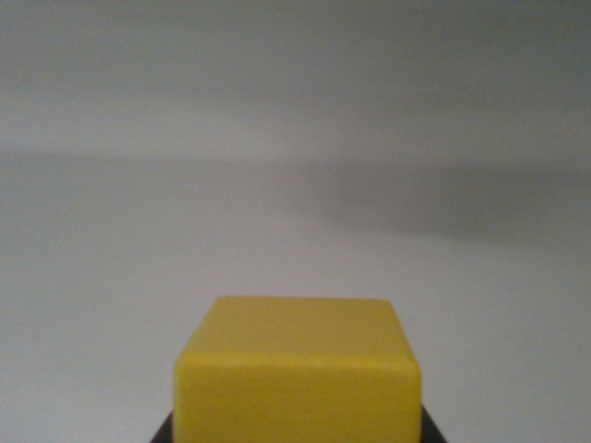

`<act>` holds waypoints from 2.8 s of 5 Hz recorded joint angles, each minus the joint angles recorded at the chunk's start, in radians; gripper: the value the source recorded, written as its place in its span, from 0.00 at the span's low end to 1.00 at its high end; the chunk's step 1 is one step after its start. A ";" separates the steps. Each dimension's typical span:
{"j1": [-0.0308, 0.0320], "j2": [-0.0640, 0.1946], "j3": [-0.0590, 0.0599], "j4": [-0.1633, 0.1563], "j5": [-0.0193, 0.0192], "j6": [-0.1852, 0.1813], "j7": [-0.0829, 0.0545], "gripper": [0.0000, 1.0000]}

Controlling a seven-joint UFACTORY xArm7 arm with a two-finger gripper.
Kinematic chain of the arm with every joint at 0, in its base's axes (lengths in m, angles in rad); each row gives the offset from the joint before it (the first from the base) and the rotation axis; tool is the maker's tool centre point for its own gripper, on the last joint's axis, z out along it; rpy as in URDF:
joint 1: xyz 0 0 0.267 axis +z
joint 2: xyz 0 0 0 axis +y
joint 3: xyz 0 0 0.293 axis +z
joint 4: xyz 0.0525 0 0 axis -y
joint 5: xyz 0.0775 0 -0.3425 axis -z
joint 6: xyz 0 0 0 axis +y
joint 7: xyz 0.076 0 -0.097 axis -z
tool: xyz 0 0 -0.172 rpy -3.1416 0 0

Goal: Pick yellow cube

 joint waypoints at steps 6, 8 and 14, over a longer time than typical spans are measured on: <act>-0.0008 -0.049 -0.001 0.090 -0.0044 0.139 0.009 1.00; -0.0011 -0.065 -0.002 0.120 -0.0059 0.185 0.012 1.00; -0.0018 -0.107 -0.002 0.196 -0.0096 0.302 0.020 1.00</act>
